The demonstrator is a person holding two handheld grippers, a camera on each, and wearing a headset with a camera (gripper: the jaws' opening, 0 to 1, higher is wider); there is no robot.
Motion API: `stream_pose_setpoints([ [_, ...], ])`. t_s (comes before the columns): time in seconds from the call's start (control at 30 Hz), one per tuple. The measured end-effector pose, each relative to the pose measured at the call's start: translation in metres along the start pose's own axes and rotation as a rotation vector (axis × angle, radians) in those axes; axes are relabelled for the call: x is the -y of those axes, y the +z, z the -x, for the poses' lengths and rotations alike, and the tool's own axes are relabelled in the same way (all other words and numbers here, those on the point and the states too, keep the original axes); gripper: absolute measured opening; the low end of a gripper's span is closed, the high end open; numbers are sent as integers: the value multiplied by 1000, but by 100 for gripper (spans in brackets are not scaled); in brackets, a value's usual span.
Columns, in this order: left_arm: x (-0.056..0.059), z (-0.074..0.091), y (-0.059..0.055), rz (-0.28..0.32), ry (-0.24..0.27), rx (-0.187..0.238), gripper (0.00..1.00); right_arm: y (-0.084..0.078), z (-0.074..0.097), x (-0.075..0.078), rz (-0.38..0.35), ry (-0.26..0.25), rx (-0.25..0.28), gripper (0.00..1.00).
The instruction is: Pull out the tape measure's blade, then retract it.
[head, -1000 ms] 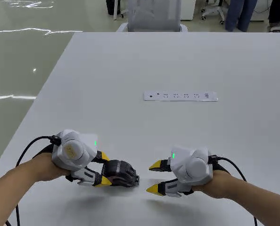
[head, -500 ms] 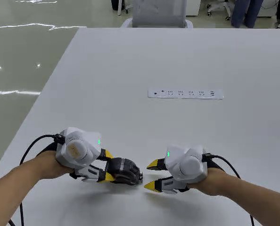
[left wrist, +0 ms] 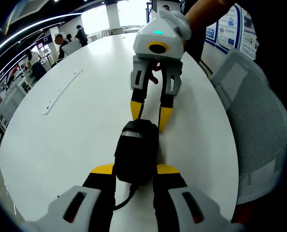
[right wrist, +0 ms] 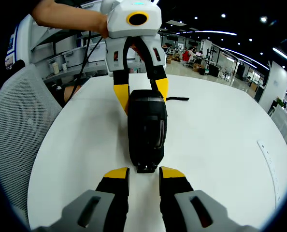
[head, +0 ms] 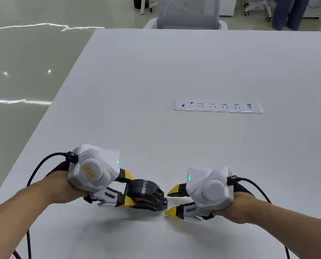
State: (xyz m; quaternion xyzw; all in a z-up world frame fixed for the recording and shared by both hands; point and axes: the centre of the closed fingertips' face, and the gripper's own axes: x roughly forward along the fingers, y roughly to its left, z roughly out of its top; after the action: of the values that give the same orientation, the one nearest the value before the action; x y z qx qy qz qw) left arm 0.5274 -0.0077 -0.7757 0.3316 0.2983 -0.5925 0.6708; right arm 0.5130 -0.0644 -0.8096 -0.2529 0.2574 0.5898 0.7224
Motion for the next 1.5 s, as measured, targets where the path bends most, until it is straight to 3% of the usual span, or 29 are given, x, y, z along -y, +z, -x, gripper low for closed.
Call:
stream_pose_setpoints([
  [0.47, 0, 0, -1, 12, 3, 0, 25, -1, -8, 4, -40, 10, -2, 17],
  [1.5, -1, 1, -3, 35, 13, 10, 24, 0, -7, 6, 3, 25, -7, 11],
])
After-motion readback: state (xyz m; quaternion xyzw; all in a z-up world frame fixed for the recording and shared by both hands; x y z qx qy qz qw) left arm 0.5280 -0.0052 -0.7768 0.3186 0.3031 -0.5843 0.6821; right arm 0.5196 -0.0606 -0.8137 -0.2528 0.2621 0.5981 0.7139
